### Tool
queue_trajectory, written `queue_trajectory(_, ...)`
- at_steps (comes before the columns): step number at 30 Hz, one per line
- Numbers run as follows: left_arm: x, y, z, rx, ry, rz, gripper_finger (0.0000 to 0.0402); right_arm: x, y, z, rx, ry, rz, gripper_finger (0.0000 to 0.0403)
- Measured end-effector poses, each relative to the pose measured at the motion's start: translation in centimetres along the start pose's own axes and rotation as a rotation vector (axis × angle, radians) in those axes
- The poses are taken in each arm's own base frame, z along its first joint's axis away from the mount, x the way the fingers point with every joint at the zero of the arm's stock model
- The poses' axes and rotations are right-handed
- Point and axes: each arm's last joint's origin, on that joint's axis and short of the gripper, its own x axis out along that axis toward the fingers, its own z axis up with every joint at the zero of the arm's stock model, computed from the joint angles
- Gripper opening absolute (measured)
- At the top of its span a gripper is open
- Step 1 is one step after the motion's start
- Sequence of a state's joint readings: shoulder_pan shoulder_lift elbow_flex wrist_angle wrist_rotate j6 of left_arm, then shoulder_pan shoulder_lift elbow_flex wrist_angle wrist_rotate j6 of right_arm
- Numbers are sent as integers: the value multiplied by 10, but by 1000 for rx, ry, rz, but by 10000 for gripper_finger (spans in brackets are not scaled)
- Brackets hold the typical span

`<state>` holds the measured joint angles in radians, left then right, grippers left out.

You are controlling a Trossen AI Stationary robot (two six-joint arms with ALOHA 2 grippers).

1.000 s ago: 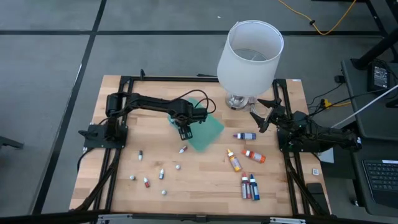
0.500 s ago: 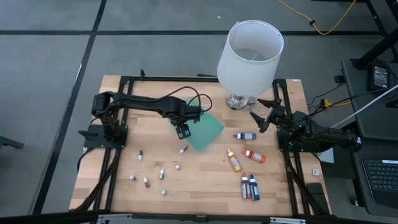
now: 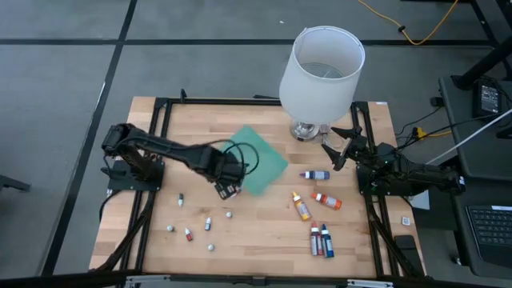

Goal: Pick & Place food coloring
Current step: Put the small pink food coloring bottle into the green bin

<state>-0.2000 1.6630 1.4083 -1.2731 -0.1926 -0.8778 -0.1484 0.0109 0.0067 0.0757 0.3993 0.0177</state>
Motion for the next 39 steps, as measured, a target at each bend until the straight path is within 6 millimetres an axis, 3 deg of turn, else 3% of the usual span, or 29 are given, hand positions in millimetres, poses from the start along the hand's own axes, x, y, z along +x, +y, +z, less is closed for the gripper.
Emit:
queue_trajectory(9,-3,-24,-51,-8,95,18,234,0,0,0,0,0,0,397)
queue_trajectory(21,-1,-40,-114,-30,195,66,292,0,0,0,0,0,0,397)
queue_trajectory(31,3,-46,-164,-131,196,103,291,0,0,0,0,0,0,397)
queue_trajectory(39,20,-49,-188,-207,216,79,290,0,0,0,0,0,0,397)
